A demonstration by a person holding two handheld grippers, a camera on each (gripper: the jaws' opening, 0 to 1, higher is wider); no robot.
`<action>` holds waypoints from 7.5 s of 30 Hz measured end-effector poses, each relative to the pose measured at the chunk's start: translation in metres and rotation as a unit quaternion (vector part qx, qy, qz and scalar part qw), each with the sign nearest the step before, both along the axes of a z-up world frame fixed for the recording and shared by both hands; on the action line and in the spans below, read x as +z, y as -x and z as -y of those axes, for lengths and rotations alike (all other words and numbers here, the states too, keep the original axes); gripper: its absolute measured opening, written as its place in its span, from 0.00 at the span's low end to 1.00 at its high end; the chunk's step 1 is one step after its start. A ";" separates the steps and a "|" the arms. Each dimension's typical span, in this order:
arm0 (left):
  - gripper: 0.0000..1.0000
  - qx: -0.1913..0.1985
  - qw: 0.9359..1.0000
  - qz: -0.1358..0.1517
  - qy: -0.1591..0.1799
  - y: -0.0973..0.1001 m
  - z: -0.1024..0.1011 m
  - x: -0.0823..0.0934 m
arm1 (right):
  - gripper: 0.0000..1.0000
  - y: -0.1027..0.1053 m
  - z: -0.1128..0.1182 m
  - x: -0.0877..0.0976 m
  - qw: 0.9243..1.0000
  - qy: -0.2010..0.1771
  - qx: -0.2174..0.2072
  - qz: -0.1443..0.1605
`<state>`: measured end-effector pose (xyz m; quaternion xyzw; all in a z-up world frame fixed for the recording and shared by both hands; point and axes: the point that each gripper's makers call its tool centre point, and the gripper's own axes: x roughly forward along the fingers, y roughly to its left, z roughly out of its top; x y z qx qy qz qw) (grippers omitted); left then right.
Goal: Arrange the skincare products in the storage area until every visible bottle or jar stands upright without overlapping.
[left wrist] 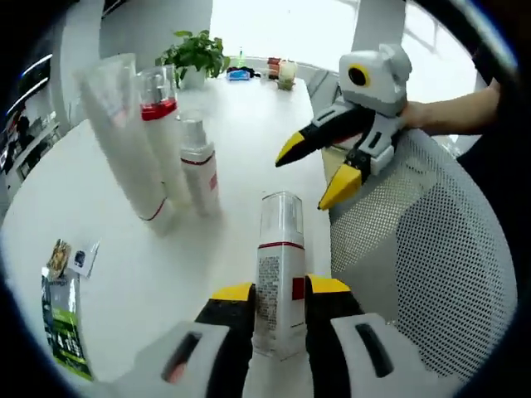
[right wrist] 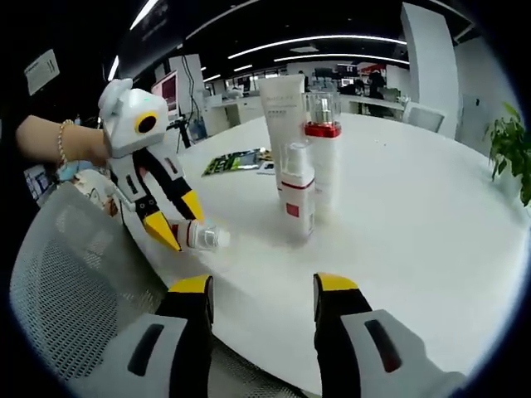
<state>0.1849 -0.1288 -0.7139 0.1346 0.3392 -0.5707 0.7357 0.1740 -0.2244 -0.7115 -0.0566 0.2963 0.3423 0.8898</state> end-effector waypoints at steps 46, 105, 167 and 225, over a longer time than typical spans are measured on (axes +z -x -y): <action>0.26 0.217 0.930 -0.061 0.289 0.015 -0.001 0.126 | 0.20 -0.002 -0.103 0.144 0.904 -0.417 0.064 -0.070; 0.22 -0.065 0.981 0.147 0.111 0.020 0.013 0.158 | 0.28 0.013 -0.115 0.124 0.946 -0.172 0.264 0.071; 0.22 -0.030 0.986 0.141 0.082 -0.091 0.044 0.056 | 1.00 -0.026 -0.025 0.058 0.996 -0.053 0.015 0.068; 0.33 0.011 0.989 0.125 0.074 -0.079 0.019 0.055 | 1.00 -0.033 -0.020 0.056 0.996 -0.065 -0.008 0.060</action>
